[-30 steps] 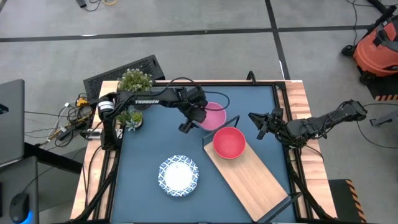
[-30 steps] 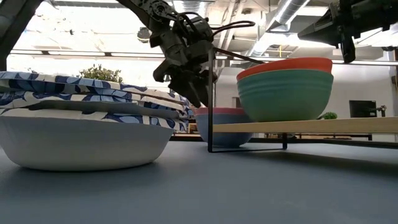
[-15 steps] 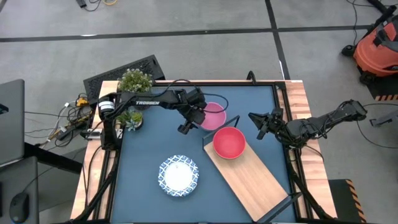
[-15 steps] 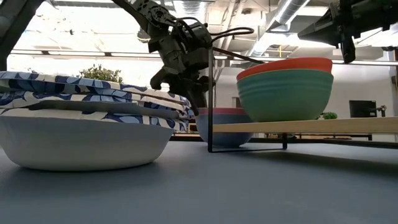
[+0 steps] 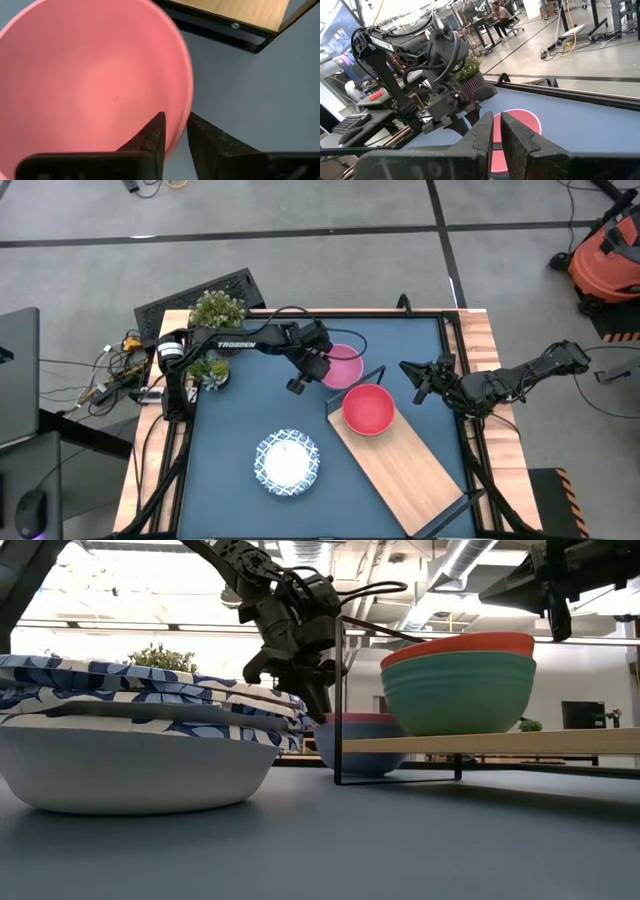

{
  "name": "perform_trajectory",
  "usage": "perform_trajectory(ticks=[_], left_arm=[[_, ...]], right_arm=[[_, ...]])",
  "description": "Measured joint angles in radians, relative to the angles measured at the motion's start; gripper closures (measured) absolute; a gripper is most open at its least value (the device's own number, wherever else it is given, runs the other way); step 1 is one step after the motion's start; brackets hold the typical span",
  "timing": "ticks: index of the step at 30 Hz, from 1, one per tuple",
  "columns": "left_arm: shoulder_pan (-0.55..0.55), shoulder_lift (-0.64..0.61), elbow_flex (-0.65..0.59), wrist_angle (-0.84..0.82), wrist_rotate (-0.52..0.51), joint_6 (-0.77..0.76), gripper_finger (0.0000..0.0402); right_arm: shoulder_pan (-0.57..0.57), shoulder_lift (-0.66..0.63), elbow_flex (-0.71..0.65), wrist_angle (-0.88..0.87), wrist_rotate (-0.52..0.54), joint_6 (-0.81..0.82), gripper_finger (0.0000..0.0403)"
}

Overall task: Place and stack bowls onto a shelf
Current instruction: Stack the pink bowl on top of the orange bowl on the shelf

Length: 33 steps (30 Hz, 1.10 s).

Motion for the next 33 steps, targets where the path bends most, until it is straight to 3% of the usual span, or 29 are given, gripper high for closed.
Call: perform_trajectory(ticks=[8,19,33], left_arm=[[-0.002,0.0,0.0,-0.01,0.01,0.006,0.0397],[-0.006,0.0,0.04,-0.069,-0.053,-0.015,0.0401],[-0.017,0.0,0.24,-0.207,-0.105,-0.152,0.0401]], right_arm=[[0.0,0.0,0.0,0.0,0.0,0.0,0.034],[0.0,0.0,0.0,0.0,0.0,0.009,0.034],[0.0,0.0,0.0,0.0,0.0,0.008,0.034]])
